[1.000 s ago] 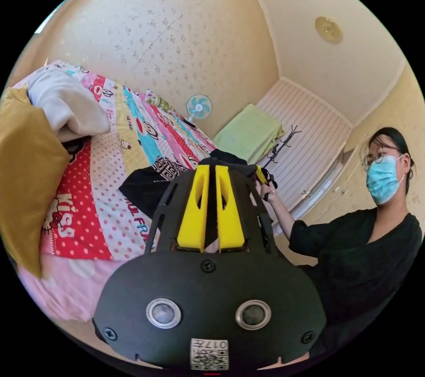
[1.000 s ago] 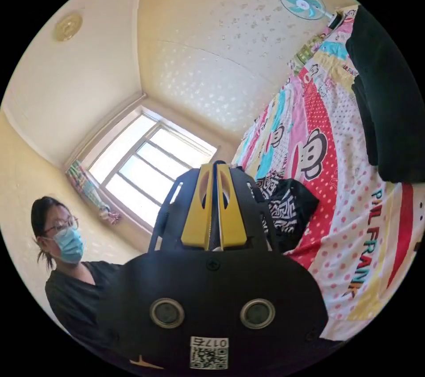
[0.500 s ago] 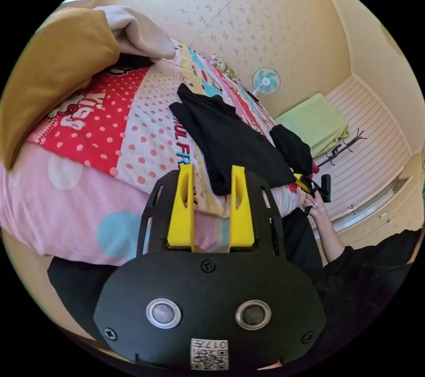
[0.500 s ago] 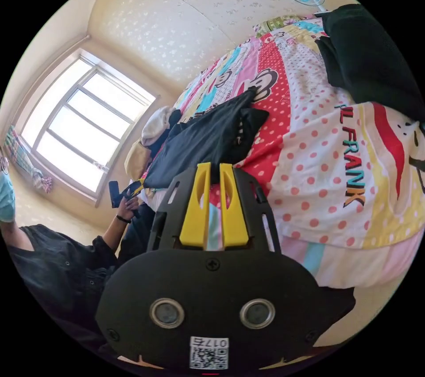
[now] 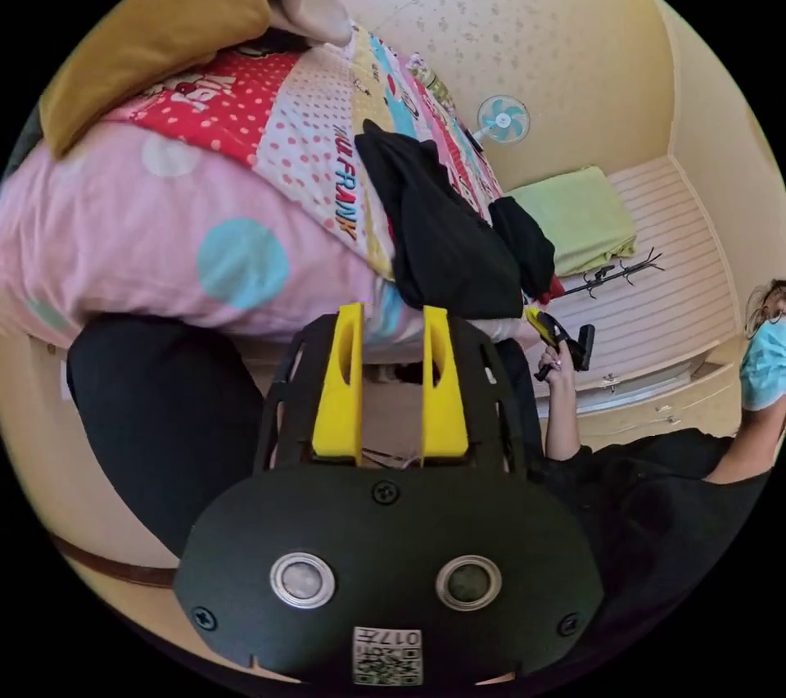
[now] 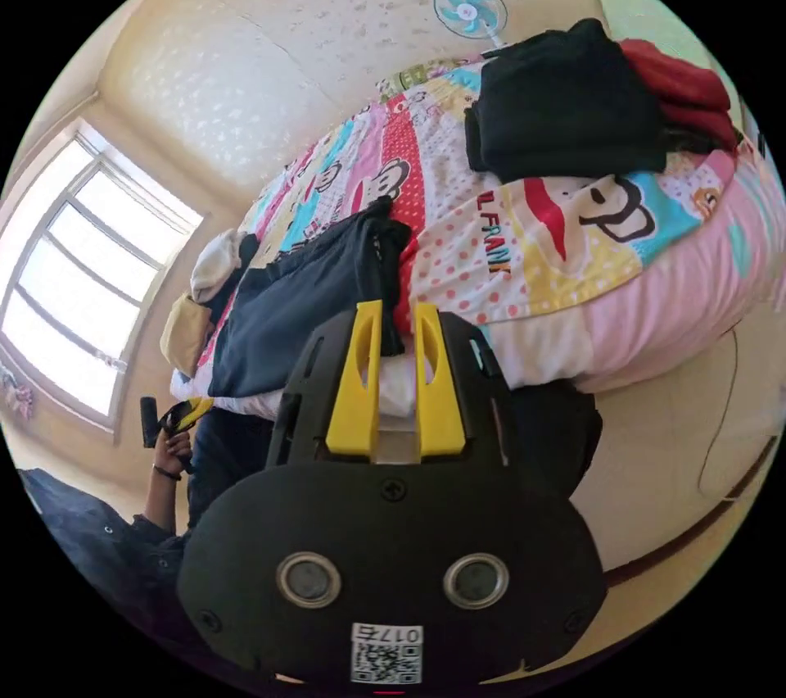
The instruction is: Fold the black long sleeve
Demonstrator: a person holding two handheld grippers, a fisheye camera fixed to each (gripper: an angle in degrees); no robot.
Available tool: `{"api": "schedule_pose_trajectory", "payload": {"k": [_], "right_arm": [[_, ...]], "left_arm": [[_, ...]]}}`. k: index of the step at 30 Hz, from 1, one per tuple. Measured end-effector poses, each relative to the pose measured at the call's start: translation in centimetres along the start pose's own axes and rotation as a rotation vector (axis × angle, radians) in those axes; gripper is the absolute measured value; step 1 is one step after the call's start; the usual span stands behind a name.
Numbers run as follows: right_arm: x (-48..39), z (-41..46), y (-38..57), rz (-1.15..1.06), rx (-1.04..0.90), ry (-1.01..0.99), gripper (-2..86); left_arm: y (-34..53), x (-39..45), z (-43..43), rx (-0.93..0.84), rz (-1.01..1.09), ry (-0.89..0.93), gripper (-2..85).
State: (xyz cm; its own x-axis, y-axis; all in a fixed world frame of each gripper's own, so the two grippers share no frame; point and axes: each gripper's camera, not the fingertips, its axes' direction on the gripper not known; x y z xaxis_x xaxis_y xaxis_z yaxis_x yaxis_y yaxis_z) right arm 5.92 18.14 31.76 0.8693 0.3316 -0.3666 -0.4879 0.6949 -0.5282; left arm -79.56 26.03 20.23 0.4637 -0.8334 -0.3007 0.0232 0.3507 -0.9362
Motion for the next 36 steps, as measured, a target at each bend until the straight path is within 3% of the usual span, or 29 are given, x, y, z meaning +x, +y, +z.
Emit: {"api": "schedule_pose_trajectory", "payload": {"k": [4,8,9,11,13,16,17,20,25,28,30,33,36], "right_arm": [[-8.7,1.1,-2.5,-0.213,0.079,-0.105,4.7],[-11.8,7.2,-2.8,-0.231,-0.028,-0.230,2.3],[-11.7,8.4,-2.2,-0.225,-0.052,-0.216,2.0],[-11.1,14.6,1.0,-0.248,-0.233,0.024,1.1],[-10.9,14.2,2.9,-0.301,-0.113,0.015,0.7],[-10.8,11.9,1.0,-0.288,-0.194,-0.039,0.5],[-10.2,9.5,0.9,-0.292,-0.099,-0.065,0.5],[-5.6,2.9,2.1,-0.134,0.203,-0.092,0.5],[4.6,-2.2,4.1,0.209,0.360,-0.070,0.4],[8.7,-3.7,5.4,0.291,0.406,-0.140,0.4],[9.6,-4.1,5.6,0.275,0.415,-0.188,0.4],[8.0,-4.4,4.9,0.078,0.422,-0.328,0.4],[5.0,-2.4,3.1,-0.167,0.241,-0.447,0.4]], "left_arm": [[-0.3,-1.4,3.0,0.006,-0.100,0.073,12.6],[-0.9,-2.2,5.6,0.038,-0.162,0.122,7.3],[-0.6,-2.0,5.6,0.081,-0.189,0.145,4.9],[-0.1,-0.9,5.0,0.167,-0.186,0.168,3.7],[0.4,1.6,4.1,0.286,-0.172,0.204,3.0],[-0.9,7.1,4.8,0.349,-0.032,0.219,2.0],[-1.4,8.6,5.3,0.344,0.012,0.212,1.8],[-3.9,17.0,10.3,0.264,0.292,0.188,1.1],[-2.7,29.5,27.0,-0.089,0.653,0.174,1.3],[1.8,31.4,34.7,-0.244,0.701,0.150,2.8],[4.4,31.1,37.8,-0.322,0.689,0.132,4.4],[7.0,29.1,39.0,-0.361,0.641,0.129,6.4],[7.8,26.6,36.1,-0.297,0.584,0.186,6.5]]}}
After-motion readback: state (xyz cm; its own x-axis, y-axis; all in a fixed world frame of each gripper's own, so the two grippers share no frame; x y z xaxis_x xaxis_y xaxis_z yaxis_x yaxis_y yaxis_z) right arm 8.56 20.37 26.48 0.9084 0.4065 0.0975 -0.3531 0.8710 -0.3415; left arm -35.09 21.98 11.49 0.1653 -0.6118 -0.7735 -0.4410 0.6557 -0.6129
